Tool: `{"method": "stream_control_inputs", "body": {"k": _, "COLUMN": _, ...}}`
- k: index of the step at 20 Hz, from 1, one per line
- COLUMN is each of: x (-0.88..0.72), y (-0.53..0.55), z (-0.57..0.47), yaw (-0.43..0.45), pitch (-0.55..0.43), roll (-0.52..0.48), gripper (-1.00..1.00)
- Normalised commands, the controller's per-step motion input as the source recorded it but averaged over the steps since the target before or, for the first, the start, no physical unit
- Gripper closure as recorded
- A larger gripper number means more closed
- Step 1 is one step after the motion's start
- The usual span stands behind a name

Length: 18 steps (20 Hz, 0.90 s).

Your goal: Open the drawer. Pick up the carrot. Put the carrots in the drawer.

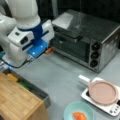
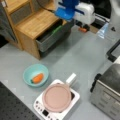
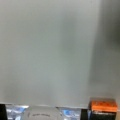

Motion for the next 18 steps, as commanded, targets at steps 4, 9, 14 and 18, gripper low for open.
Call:
{"method": "stream_control_inputs", "body": {"k": 4, "x": 0.0, "y": -0.37, "z": -0.27, "yaw": 0.165, "pitch": -0.143, "roll": -0.076, "gripper": -1.0}}
{"method": "stream_control_inputs", "body": {"k": 9, "x": 0.04, "y": -0.18, "z": -0.17, "yaw": 0.148, "pitch": -0.102, "roll": -0.087, "gripper": -1.0}}
{"method": "stream_control_inputs", "body": {"k": 14, "x": 0.01, "y": -0.07, "z": -0.07, "yaw": 0.123, "pitch": -0.052, "roll": -0.076, "gripper": -1.0}}
{"method": "stream_control_inputs", "body": {"k": 18, "x": 0.0, "y": -0.04, "z": -0.08, "yaw": 0.1, "pitch": -0.045, "roll": -0.083, "gripper": -1.0}}
